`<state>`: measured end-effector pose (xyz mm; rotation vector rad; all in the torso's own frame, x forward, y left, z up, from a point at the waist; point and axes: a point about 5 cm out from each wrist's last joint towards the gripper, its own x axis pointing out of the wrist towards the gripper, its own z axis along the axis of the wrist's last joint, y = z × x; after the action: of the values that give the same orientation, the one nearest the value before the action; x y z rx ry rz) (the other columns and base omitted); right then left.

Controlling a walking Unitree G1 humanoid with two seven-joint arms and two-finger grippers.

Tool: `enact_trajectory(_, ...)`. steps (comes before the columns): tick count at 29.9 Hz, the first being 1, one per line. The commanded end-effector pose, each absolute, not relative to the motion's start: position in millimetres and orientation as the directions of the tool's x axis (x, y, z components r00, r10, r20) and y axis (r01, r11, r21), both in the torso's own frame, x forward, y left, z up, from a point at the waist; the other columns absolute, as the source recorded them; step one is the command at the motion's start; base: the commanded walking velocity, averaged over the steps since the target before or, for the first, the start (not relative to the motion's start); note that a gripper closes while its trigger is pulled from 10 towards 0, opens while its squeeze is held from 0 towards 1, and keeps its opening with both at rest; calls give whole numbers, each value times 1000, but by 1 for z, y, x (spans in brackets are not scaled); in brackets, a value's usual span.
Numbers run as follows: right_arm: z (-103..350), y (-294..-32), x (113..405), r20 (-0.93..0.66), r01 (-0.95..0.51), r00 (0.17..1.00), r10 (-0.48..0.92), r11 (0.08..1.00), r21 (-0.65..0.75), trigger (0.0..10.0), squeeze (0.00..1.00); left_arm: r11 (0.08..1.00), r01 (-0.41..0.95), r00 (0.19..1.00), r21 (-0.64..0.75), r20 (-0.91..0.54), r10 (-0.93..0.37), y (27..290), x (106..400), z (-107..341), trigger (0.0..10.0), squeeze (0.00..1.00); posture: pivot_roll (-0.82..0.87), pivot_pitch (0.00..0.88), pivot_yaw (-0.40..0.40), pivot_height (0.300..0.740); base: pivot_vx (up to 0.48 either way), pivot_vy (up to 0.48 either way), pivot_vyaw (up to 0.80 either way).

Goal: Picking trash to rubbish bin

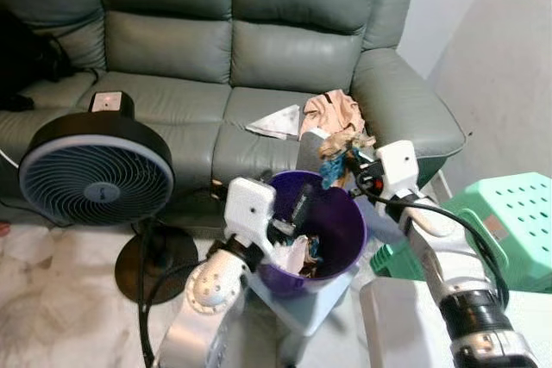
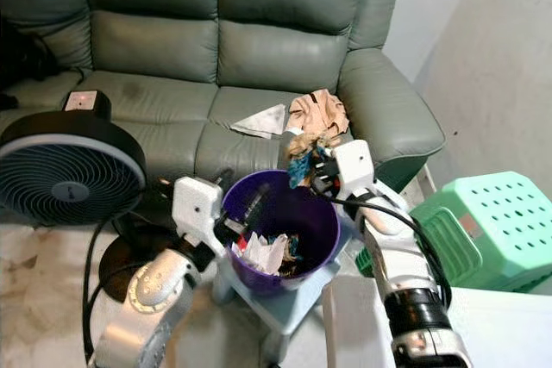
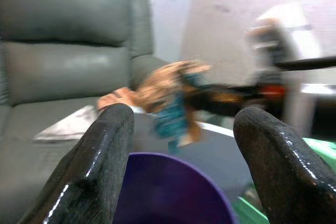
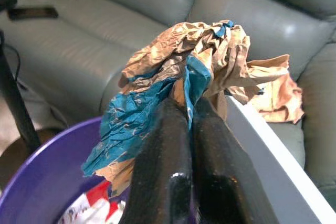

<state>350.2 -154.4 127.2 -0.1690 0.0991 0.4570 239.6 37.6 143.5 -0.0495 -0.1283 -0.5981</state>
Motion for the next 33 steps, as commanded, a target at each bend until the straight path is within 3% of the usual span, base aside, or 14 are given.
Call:
enact_trajectory(1,122,-154,352,-171,-466,881,441,871,-157,10000,0,792,611,781,15,155,-605,27,230,149,10000,0,53,173,-138,740,0,0,0)
enact_trajectory(32,112,-154,371,-300,-544,826,477,814,-204,10000,0,777,624,780,-81,109,-616,10,202,146,10000,0,53,236,-185,740,0,0,0)
enact_trajectory(33,113,-155,372,-299,-539,829,472,816,-207,10000,231,777,624,781,-82,109,-615,9,201,146,10000,0,53,236,-185,740,0,0,0)
